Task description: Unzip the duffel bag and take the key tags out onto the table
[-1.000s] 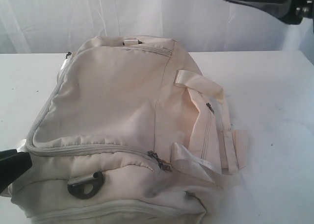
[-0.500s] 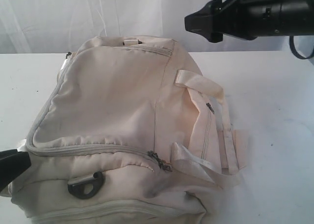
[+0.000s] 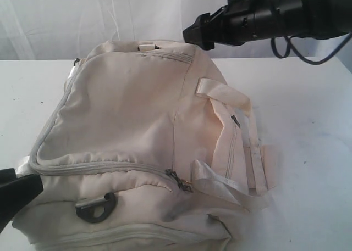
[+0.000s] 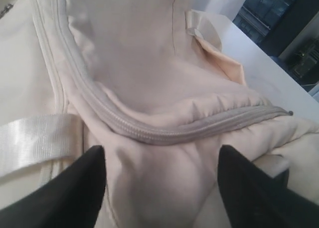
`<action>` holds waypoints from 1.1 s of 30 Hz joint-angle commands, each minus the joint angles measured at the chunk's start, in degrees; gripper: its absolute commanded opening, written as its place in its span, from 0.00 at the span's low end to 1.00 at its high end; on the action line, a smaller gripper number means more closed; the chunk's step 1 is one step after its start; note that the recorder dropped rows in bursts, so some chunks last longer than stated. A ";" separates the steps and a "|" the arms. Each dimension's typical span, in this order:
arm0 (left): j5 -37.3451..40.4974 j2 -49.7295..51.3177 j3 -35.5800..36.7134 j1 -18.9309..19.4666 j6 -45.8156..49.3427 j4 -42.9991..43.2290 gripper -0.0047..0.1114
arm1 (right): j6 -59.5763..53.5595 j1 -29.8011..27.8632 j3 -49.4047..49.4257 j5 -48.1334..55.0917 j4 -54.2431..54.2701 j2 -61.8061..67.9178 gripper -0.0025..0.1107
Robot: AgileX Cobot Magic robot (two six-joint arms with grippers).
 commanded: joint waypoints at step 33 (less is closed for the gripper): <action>12.27 0.00 5.59 -0.30 -0.19 -7.64 0.04 | 12.49 3.52 -11.09 -13.32 -0.11 15.92 0.02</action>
